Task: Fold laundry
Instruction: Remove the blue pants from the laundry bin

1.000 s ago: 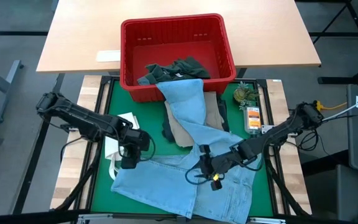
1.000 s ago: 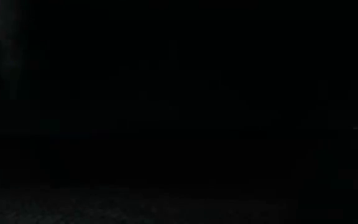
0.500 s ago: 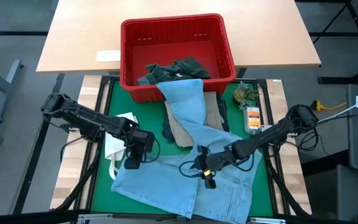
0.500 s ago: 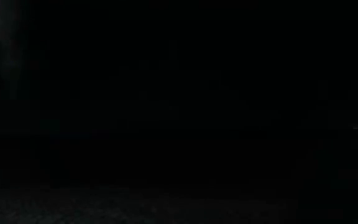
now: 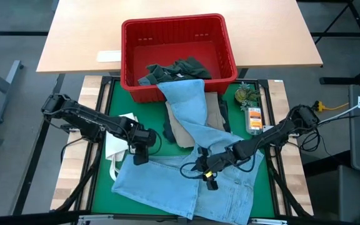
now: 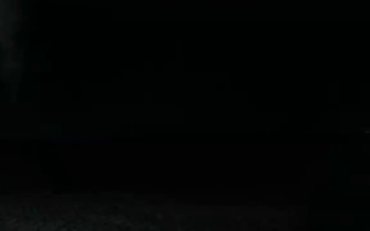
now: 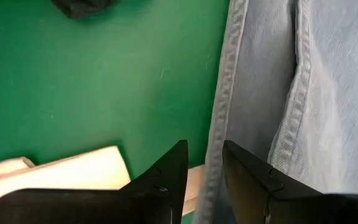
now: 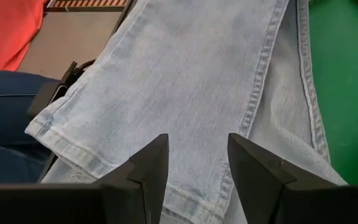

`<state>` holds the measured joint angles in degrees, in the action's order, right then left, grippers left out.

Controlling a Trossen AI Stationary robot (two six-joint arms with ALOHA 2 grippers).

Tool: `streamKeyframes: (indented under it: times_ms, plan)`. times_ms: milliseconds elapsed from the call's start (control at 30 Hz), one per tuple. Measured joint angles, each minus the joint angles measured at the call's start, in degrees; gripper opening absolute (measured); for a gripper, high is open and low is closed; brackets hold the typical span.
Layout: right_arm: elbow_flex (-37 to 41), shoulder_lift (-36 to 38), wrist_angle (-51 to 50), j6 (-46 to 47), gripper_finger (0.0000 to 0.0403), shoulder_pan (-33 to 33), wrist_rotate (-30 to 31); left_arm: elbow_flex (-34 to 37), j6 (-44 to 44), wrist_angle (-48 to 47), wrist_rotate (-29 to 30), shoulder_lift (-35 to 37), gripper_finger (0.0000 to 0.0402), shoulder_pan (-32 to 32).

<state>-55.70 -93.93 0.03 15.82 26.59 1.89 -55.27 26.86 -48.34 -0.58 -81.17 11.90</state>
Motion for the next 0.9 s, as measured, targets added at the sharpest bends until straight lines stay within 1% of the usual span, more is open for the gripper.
streamKeyframes:
  times_ms: [133,333,400,500,633,800,900]
  plan:
    - [0.0,0.0,-0.1,0.0,0.0166,0.0,0.0,0.0,-0.1,0.0,1.6,0.0,0.0096,0.0]
    - [0.0,0.0,-0.1,-0.1,0.0166,0.0,0.0,0.0,2.2,0.0,2.5,0.0,0.0096,0.0]
    - [0.0,0.0,-0.1,-0.1,0.0166,0.0,0.0,0.0,2.4,-0.1,1.5,0.0,0.0096,-0.2]
    - [0.0,0.0,-0.1,-0.1,0.0166,0.0,0.0,0.0,2.6,-0.3,-2.2,0.0,0.0099,-0.4]
    - [0.0,0.0,-0.1,-1.1,0.0166,0.0,0.0,0.0,2.6,-0.3,-4.8,-0.4,0.0121,-0.1]
    - [0.0,0.0,-0.1,-1.3,0.0166,0.0,0.0,0.0,2.4,-0.2,-5.6,-2.1,0.0167,0.3]
    - [0.0,0.0,-0.1,-1.3,0.0166,0.0,-0.2,0.0,1.2,-0.2,-8.0,-3.7,0.0193,0.2]
